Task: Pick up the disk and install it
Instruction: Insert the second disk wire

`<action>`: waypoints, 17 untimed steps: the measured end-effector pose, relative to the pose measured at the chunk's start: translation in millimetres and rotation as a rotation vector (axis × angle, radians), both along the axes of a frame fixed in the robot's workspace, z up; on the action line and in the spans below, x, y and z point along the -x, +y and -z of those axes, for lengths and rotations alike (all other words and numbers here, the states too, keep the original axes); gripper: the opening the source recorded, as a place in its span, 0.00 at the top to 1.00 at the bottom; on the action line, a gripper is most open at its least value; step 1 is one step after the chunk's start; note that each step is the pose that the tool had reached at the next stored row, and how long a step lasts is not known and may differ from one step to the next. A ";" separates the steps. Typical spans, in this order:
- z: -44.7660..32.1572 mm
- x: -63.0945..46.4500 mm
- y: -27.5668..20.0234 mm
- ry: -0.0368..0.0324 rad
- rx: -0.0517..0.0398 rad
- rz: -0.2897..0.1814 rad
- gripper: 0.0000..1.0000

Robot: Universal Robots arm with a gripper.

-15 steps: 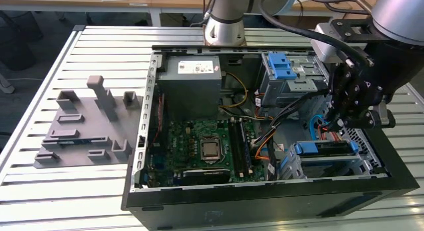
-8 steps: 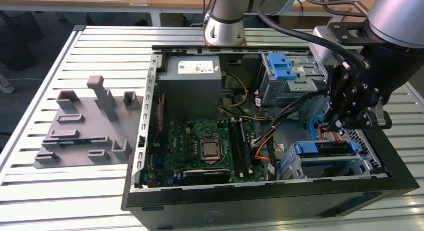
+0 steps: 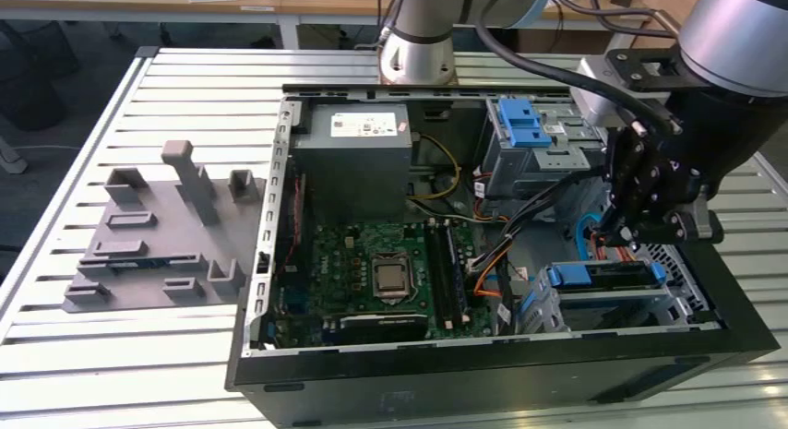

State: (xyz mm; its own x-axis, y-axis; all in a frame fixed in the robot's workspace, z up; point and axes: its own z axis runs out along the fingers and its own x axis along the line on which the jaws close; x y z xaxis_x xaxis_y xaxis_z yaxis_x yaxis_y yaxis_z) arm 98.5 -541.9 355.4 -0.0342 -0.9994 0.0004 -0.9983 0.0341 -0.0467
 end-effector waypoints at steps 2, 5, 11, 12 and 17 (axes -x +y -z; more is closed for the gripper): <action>0.5 0.0 0.0 0.0000 0.0002 0.000 0.76; 1.6 0.0 -0.1 0.0000 -0.0037 0.000 0.84; 5.8 1.1 -2.2 -0.0075 -0.0049 -0.013 0.84; 6.1 1.8 -2.6 -0.0103 -0.0049 -0.015 0.84; 7.6 7.2 -4.0 -0.0282 -0.0048 -0.022 0.84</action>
